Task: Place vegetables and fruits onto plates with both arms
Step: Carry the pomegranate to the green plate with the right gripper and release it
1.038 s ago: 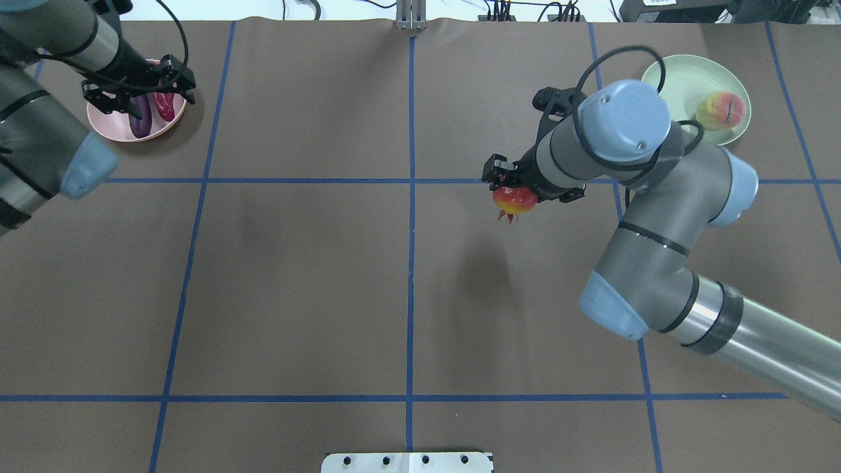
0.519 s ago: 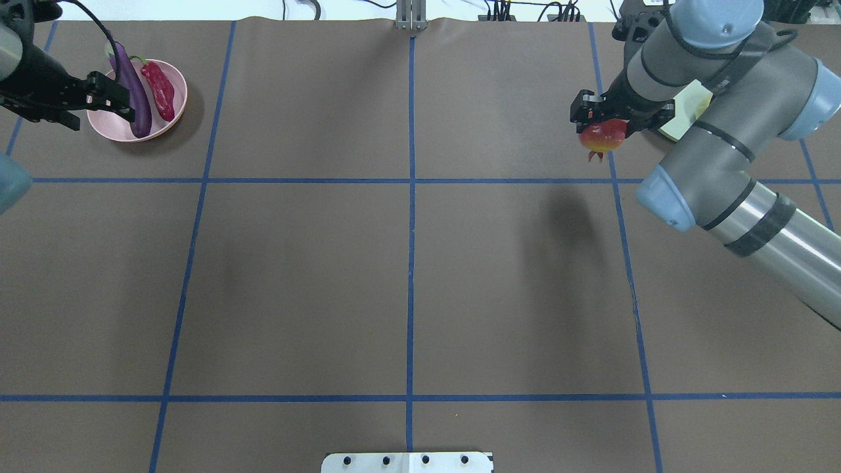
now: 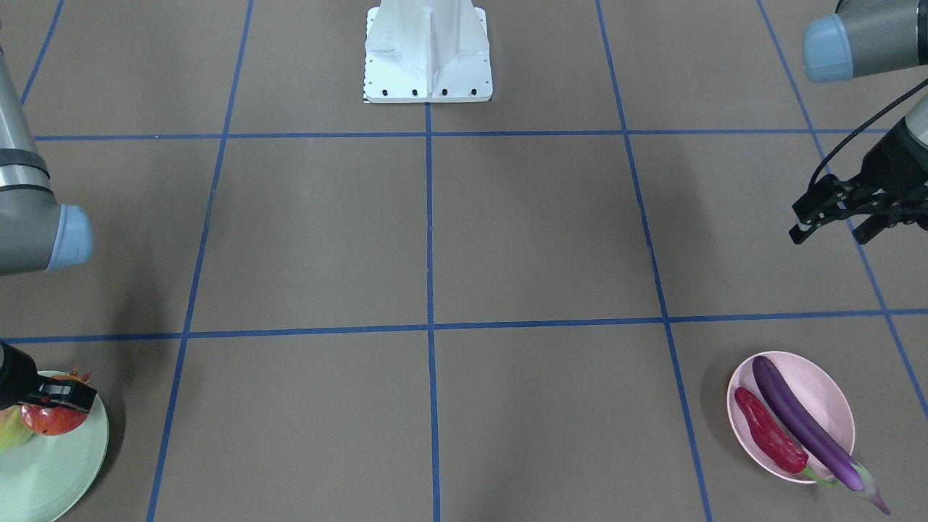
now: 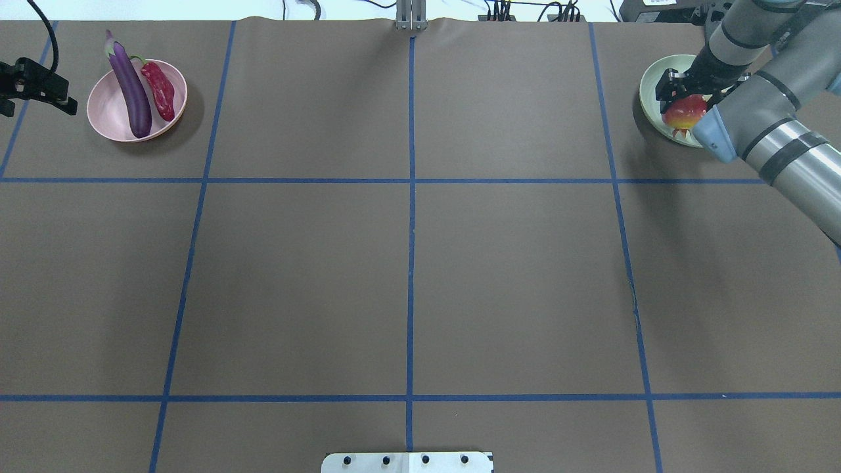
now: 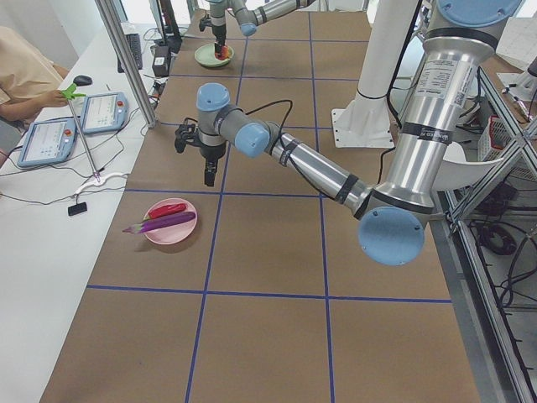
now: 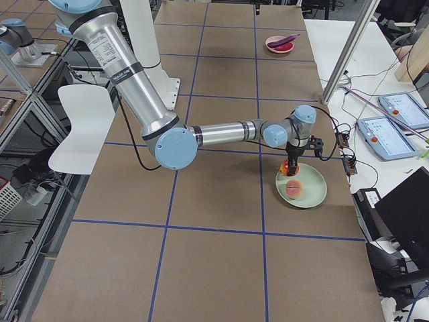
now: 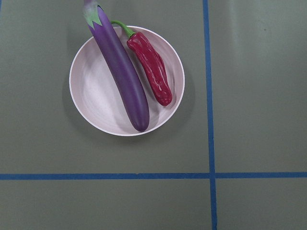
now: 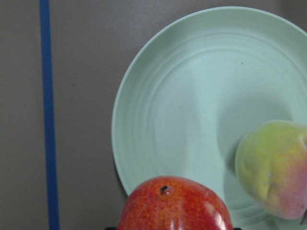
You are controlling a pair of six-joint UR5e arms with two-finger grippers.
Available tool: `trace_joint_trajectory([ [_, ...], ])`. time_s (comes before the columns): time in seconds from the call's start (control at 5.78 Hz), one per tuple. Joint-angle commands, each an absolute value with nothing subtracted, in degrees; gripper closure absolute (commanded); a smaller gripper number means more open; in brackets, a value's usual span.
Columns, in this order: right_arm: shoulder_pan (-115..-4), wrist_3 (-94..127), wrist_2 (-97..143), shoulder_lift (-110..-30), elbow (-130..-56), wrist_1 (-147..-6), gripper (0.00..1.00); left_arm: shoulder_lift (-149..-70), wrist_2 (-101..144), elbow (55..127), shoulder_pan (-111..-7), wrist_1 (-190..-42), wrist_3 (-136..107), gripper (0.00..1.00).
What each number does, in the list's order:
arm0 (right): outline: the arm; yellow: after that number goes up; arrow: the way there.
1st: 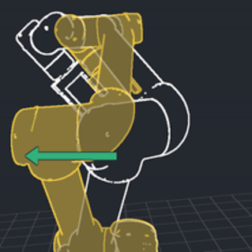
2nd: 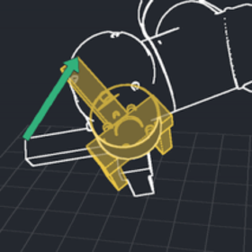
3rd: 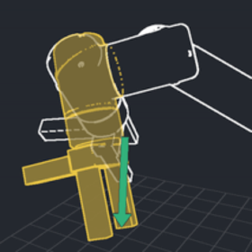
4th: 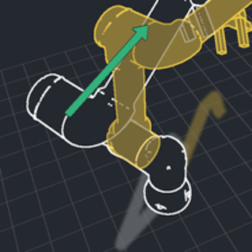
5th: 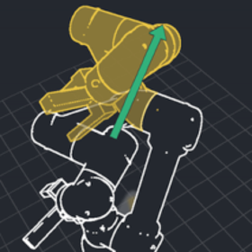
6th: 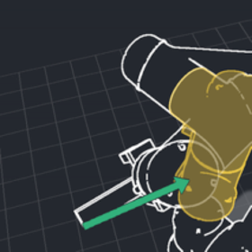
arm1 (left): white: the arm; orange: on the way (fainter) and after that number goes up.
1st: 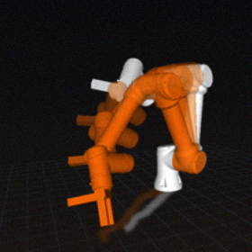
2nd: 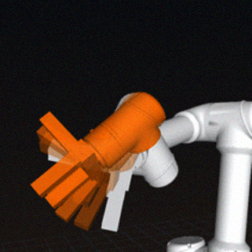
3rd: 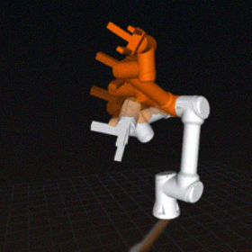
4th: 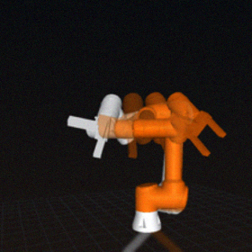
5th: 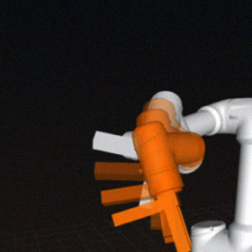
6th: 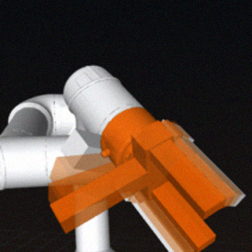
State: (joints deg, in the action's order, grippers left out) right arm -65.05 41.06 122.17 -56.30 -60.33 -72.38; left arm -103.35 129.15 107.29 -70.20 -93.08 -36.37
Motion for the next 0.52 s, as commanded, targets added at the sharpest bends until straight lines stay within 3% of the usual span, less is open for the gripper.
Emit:
trace_joint_trajectory([
  [0.0, -67.05, 40.78, 121.64, -55.81, -57.74, -70.75, 0.01, -102.66, 129.02, 108.37, -70.40, -92.81, -36.04, 0.00],
  [0.35, -73.70, 30.11, 125.82, -57.64, -60.01, -71.10, 0.00, -100.22, 129.11, 108.63, -71.97, -92.73, -30.53, 0.00],
])
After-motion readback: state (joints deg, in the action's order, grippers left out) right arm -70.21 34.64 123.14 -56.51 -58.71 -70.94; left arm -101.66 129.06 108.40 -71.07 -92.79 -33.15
